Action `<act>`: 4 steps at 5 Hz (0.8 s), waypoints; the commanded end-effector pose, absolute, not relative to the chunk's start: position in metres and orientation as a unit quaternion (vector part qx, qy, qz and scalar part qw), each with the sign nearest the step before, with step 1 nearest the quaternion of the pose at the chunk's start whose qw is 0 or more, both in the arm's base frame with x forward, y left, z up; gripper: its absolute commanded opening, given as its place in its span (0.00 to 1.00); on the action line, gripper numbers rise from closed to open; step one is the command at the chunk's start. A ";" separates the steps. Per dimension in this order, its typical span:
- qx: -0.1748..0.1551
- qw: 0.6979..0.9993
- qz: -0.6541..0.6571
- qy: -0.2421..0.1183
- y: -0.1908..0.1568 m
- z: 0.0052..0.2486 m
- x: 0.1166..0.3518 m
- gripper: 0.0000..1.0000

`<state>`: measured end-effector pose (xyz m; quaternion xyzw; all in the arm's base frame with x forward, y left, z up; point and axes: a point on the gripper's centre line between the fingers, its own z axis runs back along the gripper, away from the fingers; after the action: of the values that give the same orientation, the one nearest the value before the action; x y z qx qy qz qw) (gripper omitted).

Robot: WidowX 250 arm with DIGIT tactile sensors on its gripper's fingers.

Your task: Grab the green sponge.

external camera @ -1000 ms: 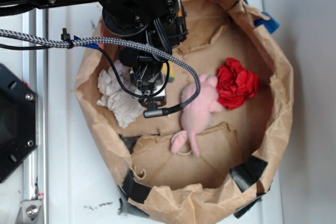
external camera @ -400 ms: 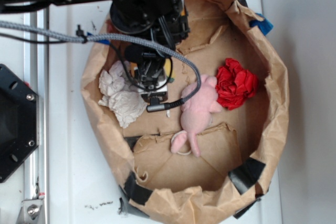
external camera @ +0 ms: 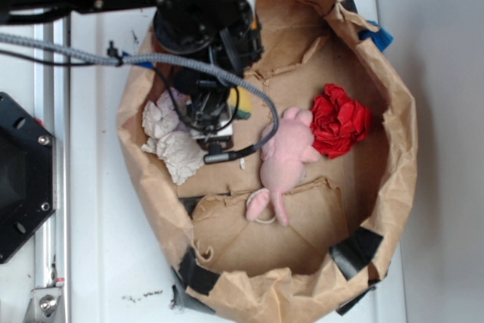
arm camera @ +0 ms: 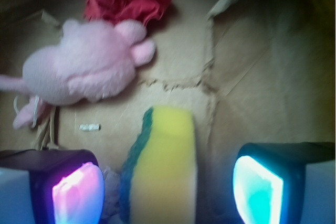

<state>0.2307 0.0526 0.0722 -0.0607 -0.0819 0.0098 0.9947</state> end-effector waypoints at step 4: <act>-0.049 0.994 0.028 -0.092 0.056 0.053 0.235 0.00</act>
<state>0.2300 0.0545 0.0464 -0.0559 -0.0750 0.0276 0.9952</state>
